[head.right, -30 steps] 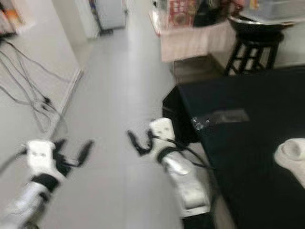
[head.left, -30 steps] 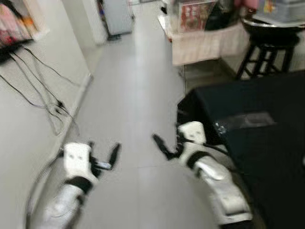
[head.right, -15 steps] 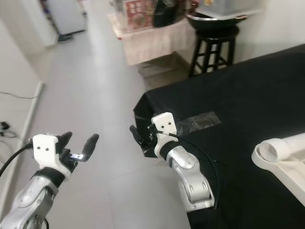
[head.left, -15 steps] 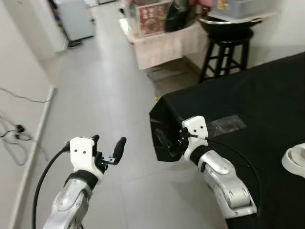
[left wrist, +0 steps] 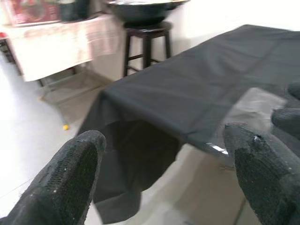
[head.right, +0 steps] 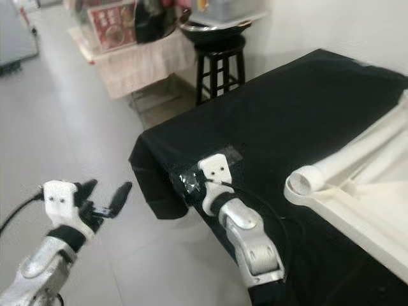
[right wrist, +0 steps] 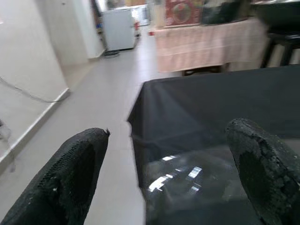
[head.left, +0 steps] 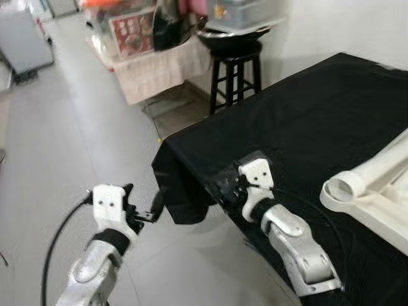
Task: Building children table
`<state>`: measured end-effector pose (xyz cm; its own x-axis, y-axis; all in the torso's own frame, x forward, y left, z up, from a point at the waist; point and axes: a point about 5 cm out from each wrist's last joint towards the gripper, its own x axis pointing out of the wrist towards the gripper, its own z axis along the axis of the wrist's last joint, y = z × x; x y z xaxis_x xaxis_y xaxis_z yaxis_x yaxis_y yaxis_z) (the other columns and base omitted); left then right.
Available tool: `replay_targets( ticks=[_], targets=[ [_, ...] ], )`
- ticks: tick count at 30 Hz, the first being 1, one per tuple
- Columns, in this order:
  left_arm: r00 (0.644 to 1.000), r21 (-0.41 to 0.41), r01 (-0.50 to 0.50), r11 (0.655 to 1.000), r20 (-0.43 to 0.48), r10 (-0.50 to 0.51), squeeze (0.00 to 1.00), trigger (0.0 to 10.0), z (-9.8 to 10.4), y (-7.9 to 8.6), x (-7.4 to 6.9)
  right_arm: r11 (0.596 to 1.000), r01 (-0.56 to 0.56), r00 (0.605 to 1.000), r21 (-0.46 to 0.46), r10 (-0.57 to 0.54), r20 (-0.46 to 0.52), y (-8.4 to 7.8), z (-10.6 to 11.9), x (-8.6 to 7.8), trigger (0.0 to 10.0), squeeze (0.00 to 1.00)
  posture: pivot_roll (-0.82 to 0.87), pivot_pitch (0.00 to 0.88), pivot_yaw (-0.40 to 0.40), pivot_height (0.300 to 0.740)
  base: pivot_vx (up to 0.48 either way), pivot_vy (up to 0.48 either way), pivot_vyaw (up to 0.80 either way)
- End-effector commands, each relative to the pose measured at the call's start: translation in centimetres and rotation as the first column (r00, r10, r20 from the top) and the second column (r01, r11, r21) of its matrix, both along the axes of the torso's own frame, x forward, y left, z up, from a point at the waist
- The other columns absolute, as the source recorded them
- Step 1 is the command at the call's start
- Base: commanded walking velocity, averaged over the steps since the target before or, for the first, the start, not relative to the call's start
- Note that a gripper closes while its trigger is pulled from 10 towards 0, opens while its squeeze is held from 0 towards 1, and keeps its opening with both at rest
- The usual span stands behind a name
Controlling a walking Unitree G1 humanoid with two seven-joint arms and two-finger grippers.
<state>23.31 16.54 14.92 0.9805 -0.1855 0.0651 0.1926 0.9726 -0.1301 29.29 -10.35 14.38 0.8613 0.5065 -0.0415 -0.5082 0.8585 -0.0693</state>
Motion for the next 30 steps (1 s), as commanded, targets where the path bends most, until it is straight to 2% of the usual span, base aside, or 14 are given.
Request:
replay_targets(
  ticks=[1, 2, 3, 6, 7, 30],
  targets=[
    [1.000, 0.007, -0.018, 1.000, -0.012, 0.018, 0.00, 10.0, -0.2, 0.6, 0.0, 1.000, -0.008, 1.000, -0.005, 0.008, -0.004, 0.4, -0.2, -0.1, 10.0, 0.00, -0.07, 0.048, 0.078, 0.740, 0.000, 0.000, -0.80],
    [1.000, 0.007, -0.013, 1.000, -0.012, 0.014, 0.00, 10.0, -0.2, 0.6, 0.1, 1.000, -0.007, 1.000, -0.012, 0.007, -0.003, 0.4, -0.3, -0.1, 10.0, 0.00, -0.07, 0.044, 0.062, 0.740, 0.000, 0.000, -0.80],
    [1.000, 0.001, -0.006, 1.000, -0.007, 0.006, 0.00, 10.0, -0.3, 0.5, 0.2, 0.999, -0.004, 1.000, -0.036, 0.004, -0.001, 0.4, -0.4, 0.0, 10.0, 0.00, -0.07, 0.032, 0.001, 0.740, 0.000, 0.000, -0.80],
    [1.000, -0.006, -0.001, 1.000, -0.001, 0.001, 0.00, 10.0, -0.3, 0.5, 0.3, 0.998, -0.003, 1.000, -0.056, 0.003, 0.002, 0.3, -0.5, 0.1, 10.0, 0.00, -0.07, 0.032, 0.001, 0.740, 0.000, 0.000, -0.80],
    [1.000, -0.009, -0.007, 1.000, 0.005, 0.007, 0.00, 10.0, -0.2, 0.3, 0.4, 0.998, -0.005, 1.000, -0.061, 0.005, 0.002, 0.1, -0.5, 0.2, 10.0, 0.00, -0.06, 0.029, -0.029, 0.740, 0.000, 0.000, -0.80],
    [1.000, 0.000, -0.003, 1.000, 0.013, 0.003, 0.00, 10.0, 0.0, 0.0, 0.7, 0.999, -0.029, 0.999, -0.024, 0.030, 0.012, 0.1, -0.1, 1.0, 10.0, 0.00, -0.06, 0.026, 0.009, 0.740, 0.000, 0.000, -0.80]
  ],
)
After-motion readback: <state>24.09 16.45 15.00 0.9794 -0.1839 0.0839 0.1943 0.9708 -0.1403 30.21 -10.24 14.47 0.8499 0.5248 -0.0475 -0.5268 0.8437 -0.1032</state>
